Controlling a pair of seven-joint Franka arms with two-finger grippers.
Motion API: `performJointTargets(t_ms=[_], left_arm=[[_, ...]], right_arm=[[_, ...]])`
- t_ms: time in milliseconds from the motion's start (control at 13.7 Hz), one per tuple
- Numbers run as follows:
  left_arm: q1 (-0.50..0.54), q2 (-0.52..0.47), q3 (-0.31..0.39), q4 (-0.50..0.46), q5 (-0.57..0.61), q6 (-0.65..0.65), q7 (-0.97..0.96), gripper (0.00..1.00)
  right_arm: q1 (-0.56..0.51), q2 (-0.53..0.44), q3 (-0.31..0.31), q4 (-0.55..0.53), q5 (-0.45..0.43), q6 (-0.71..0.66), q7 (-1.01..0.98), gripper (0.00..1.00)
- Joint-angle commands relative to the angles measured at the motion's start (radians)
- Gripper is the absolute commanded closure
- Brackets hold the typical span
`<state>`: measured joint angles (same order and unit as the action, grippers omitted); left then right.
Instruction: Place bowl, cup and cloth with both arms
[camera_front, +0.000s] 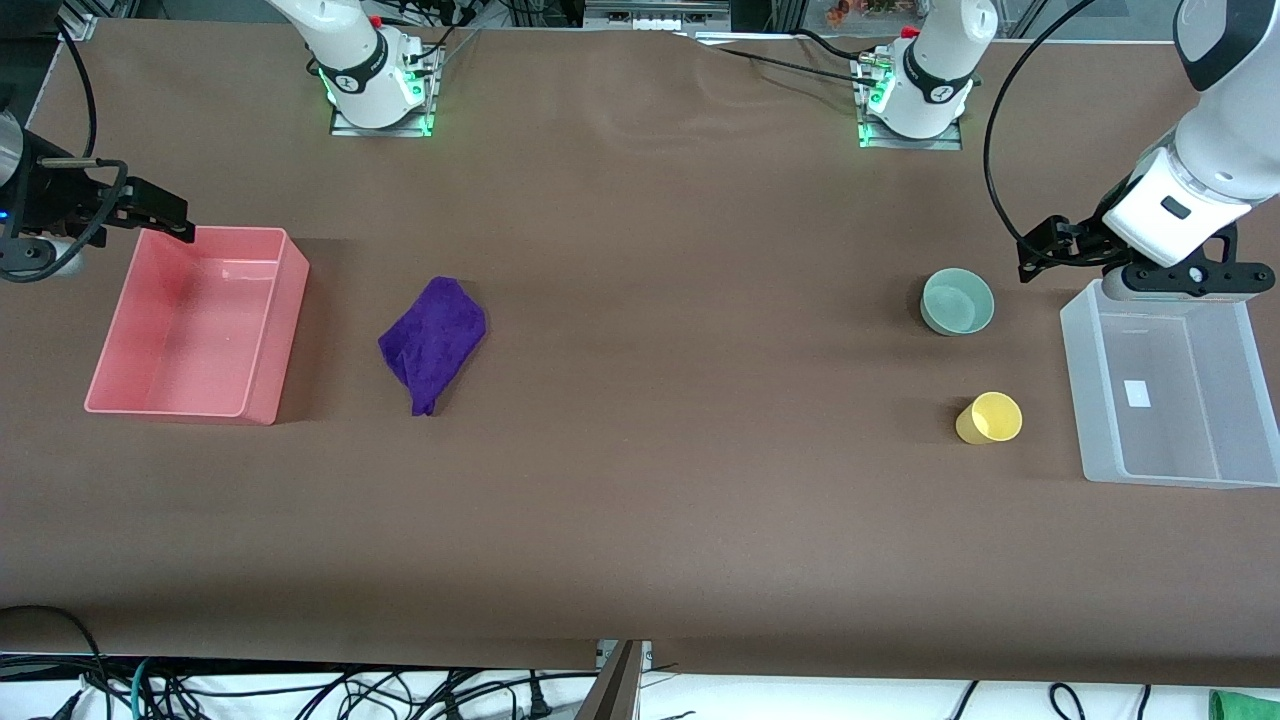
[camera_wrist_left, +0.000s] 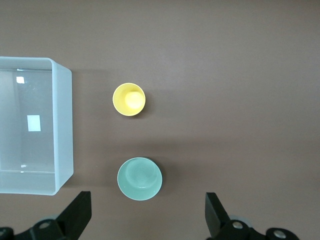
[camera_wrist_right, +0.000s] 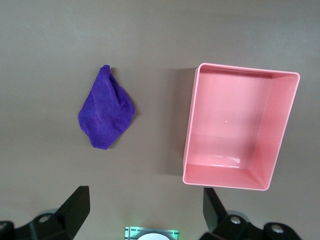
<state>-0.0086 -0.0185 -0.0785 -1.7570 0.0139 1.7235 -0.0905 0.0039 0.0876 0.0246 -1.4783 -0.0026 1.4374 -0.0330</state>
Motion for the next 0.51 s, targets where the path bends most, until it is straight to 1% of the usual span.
performJointTargets(t_ms=[0,437], left_arm=[[-0.002,-0.008,0.000,-0.004,-0.008,-0.010,0.000,0.00],[-0.002,-0.008,0.000,-0.004,-0.008,-0.010,0.002,0.00]], right_arm=[[-0.009,0.011,0.001,0.026,0.013,-0.014,-0.016,0.00],[-0.009,0.011,0.001,0.026,0.012,-0.014,-0.011,0.00]])
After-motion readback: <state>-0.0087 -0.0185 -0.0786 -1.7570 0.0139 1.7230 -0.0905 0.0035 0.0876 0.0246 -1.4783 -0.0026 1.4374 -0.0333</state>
